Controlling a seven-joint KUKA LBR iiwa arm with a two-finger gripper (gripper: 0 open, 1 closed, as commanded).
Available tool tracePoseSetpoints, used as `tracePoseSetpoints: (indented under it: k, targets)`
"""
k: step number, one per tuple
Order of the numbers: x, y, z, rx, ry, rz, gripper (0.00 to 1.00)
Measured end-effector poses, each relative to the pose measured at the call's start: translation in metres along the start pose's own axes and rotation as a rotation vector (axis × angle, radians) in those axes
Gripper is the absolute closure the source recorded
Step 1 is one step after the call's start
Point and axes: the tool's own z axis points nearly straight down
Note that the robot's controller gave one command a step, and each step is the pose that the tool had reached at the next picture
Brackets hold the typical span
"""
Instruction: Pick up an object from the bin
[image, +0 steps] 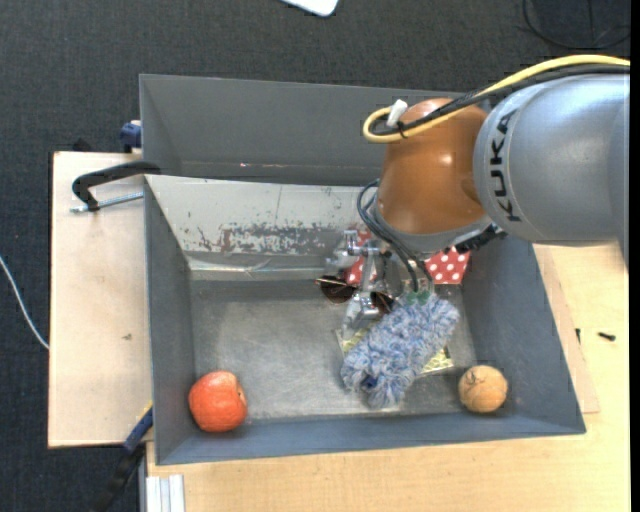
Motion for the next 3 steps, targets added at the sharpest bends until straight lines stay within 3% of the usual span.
tracePoseSetpoints:
  k: [1,2,3]
  targets:
    - [0.004,-0.011,0.009,-0.001,0.0,-0.055,0.0]
    - [-0.015,-0.011,0.059,0.002,-0.001,-0.116,0.0]
    - [0.015,-0.052,0.073,-0.002,-0.002,-0.079,0.0]
